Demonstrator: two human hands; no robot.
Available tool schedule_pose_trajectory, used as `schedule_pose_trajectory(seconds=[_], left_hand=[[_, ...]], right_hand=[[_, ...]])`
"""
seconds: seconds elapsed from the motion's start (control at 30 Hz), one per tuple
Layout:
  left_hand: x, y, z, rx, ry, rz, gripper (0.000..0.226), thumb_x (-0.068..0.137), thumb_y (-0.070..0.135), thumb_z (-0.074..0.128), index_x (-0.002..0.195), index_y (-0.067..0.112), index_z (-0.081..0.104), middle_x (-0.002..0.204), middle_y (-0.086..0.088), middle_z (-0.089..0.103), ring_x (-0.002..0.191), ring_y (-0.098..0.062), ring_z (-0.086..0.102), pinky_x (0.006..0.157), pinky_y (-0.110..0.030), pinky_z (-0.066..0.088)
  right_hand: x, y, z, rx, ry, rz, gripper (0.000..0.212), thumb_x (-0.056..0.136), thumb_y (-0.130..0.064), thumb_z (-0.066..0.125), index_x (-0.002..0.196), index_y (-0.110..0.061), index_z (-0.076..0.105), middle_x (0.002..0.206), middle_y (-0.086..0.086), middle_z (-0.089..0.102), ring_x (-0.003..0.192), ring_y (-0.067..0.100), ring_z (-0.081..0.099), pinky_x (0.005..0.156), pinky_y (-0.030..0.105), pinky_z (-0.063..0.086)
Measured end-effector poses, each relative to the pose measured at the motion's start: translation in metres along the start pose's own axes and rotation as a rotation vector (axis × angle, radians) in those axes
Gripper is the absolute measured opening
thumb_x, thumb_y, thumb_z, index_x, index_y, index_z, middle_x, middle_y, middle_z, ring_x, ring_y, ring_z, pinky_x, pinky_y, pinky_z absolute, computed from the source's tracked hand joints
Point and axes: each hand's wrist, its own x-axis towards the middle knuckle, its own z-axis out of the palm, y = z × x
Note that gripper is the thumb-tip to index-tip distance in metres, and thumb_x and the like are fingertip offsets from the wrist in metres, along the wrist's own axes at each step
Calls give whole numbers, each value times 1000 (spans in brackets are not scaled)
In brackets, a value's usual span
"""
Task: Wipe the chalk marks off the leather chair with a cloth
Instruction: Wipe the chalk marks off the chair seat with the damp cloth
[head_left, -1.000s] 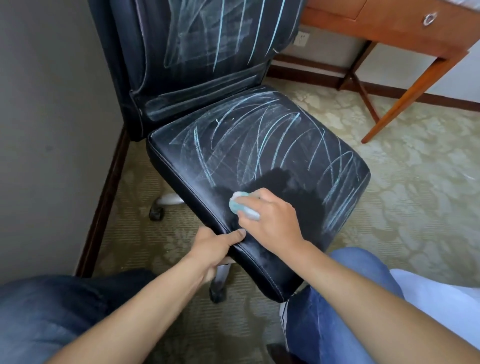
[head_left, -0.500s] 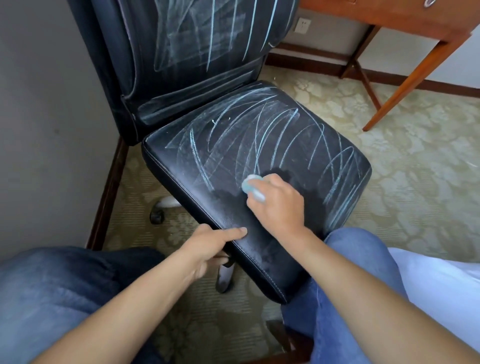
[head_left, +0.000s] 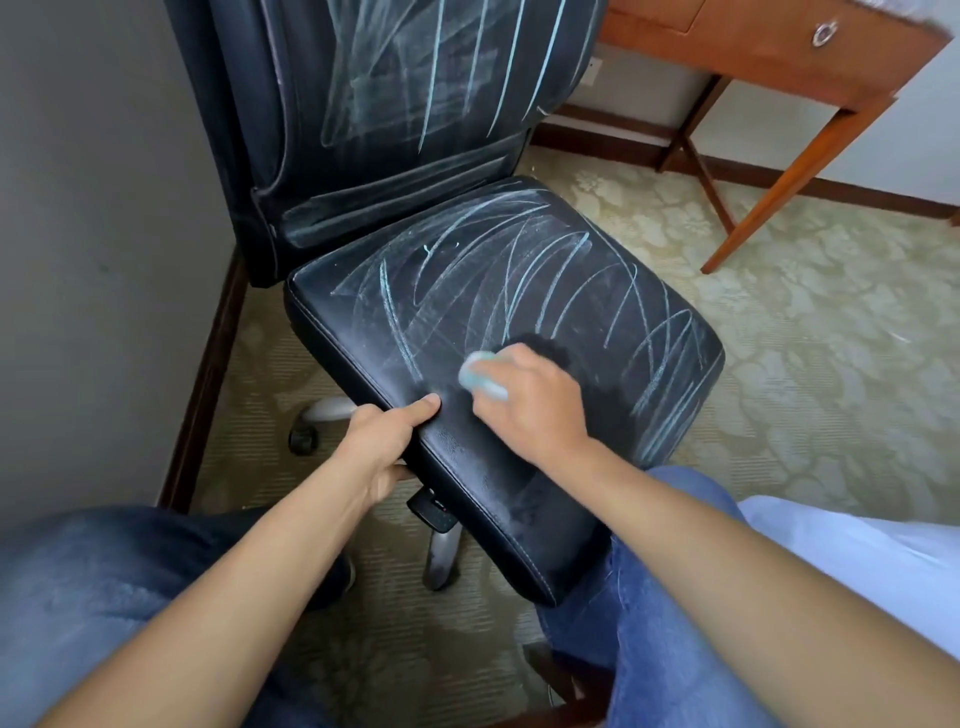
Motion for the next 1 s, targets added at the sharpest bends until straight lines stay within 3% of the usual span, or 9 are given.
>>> schedule_pose_trajectory(seconds=[0.1,0.2,0.27,0.33,0.43,0.57,0.67,0.77,1.0], left_hand=[[1,-1,0,22,7,-7,34,90,19,82,115,4,66,96,-12,78,82,-27,75,59,-38,59],[2,0,-1,34,-10,-13,34,90,20,82,116,5,66,95,-10,79,79,-24,76,55,-35,58],[1,1,-1,38,-11,-18,31,91,19,82,114,6,66,93,-9,78,79,-25,75,57,-36,58],[2,2,-1,51,-10,-25,32,91,18,81,114,5,66,94,-10,78,80,-26,74,59,-37,58],[5,4,-2,68,-18,-33,36,89,18,83,117,3,66,98,-14,78,83,-30,74,62,-42,60],[4,6,-5,96,-45,-38,27,90,16,82,110,4,70,94,-14,79,85,-31,75,67,-45,60],[5,7,-8,111,-64,-57,26,90,14,81,111,5,69,94,-12,79,89,-31,75,67,-45,61],[7,9,-10,134,-85,-77,32,88,12,82,115,2,68,95,-15,79,91,-32,76,66,-47,62],[6,10,-11,169,-112,-81,29,87,3,78,115,0,70,98,-20,79,96,-39,75,87,-61,61]], right_hand=[[-8,8,-8,-54,-47,-194,24,83,-37,57,102,-49,68,100,-9,61,90,23,61,72,37,53],[30,30,-17,-184,-31,75,18,84,-33,49,89,-44,61,97,-5,54,91,30,59,77,38,51],[51,41,-18,-149,28,242,24,90,-29,50,99,-43,67,102,0,55,90,35,58,75,37,47],[53,30,-12,-133,49,259,24,89,-29,52,103,-37,70,101,0,54,86,32,57,72,36,45],[18,-7,3,-18,-15,23,18,81,-30,57,94,-36,67,93,-5,54,83,26,57,71,37,51],[7,-5,-7,-29,-59,-257,23,83,-41,60,104,-47,68,100,-9,60,89,24,62,72,40,55],[50,22,-18,-201,-37,53,14,86,-34,51,95,-40,60,97,-2,53,93,31,59,78,40,50],[70,31,-15,-137,58,277,21,91,-28,53,100,-35,71,100,0,51,92,37,60,70,35,39],[21,-20,5,-13,-81,-283,24,81,-42,61,103,-47,71,100,-8,61,90,22,62,73,38,54]])
